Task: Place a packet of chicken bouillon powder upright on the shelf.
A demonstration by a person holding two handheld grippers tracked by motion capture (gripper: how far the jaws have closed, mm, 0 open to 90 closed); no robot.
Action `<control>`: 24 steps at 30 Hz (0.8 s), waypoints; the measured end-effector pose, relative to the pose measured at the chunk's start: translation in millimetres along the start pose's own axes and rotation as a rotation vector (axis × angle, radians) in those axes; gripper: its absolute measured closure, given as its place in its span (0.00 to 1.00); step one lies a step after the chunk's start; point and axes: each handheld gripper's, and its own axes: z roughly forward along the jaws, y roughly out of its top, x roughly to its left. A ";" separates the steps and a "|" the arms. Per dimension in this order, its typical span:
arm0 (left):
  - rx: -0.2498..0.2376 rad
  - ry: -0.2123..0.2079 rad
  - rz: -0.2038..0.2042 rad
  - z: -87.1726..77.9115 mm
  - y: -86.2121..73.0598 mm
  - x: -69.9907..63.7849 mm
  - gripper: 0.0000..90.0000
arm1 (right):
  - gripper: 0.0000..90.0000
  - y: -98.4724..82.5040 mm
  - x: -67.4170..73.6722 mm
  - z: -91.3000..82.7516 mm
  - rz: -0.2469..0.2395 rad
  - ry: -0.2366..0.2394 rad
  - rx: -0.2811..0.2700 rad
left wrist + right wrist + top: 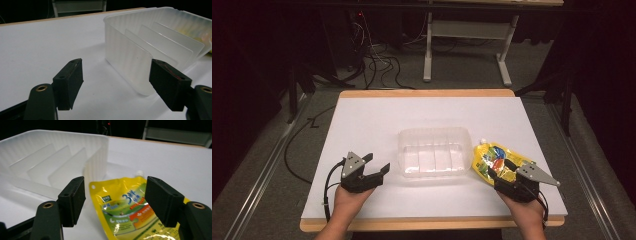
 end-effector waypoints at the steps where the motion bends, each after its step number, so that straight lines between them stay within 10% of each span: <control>1: 0.002 0.003 0.004 2.2 -0.4 0.2 0.31 | 0.37 -1.1 -2.0 0.3 0.006 0.000 0.006; 24: 0.022 0.011 -0.011 5.4 -3.6 4.9 0.33 | 0.37 -5.4 -7.6 13.2 0.030 0.026 0.092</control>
